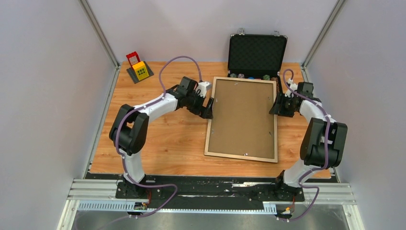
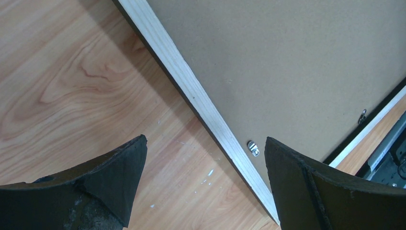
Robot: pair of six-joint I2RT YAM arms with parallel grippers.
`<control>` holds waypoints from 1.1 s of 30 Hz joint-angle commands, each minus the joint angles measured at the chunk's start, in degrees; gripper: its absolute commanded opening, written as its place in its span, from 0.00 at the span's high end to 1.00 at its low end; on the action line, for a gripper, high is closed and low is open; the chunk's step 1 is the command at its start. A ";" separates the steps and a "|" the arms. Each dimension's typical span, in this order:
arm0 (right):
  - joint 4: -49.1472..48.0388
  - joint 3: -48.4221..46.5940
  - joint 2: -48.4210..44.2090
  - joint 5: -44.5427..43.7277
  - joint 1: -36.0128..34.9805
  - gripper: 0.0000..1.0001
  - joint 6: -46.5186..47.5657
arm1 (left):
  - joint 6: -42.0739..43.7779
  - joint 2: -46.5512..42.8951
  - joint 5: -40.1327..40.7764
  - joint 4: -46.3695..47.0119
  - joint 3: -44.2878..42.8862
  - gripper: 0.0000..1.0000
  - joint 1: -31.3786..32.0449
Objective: Put the photo into the frame
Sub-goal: Place the photo frame item in the photo frame, then move the photo frame to the center of the board.
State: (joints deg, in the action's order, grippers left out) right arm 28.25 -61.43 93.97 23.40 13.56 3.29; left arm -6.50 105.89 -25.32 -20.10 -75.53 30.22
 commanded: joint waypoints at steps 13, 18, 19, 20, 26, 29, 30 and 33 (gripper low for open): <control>-3.18 -0.43 2.93 -0.02 -0.29 0.73 0.47 | -4.52 9.30 -5.90 0.95 -7.50 0.06 -0.36; -3.16 -0.62 3.32 0.54 -0.29 0.82 0.41 | -5.19 10.47 -6.86 1.55 -7.56 0.13 -0.34; -3.20 -0.62 3.36 0.63 -0.29 0.83 0.40 | -5.27 10.56 -7.14 1.66 -7.54 0.15 -0.40; -3.20 -0.62 3.37 0.74 -0.29 0.84 0.40 | -5.34 10.66 -7.26 1.74 -7.56 0.17 -0.41; -3.17 -0.62 3.24 1.93 -0.29 0.92 0.25 | -5.36 10.46 -8.04 2.39 -6.91 0.32 -0.38; -3.17 -0.62 3.25 2.76 -0.62 0.96 -0.03 | -5.47 10.60 -8.61 2.56 -6.79 0.41 -0.41; -3.15 -0.62 3.26 2.87 -0.78 0.98 -0.04 | -5.46 10.63 -8.74 2.64 -6.72 0.42 -0.44; -3.18 -0.62 3.01 3.65 -1.27 1.00 -0.33 | -5.39 10.61 -8.72 2.86 -6.32 0.47 -0.48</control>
State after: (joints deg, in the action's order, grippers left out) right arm 27.11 -61.43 96.44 22.65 13.67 3.36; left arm -11.46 116.49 -32.58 -19.38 -80.99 30.17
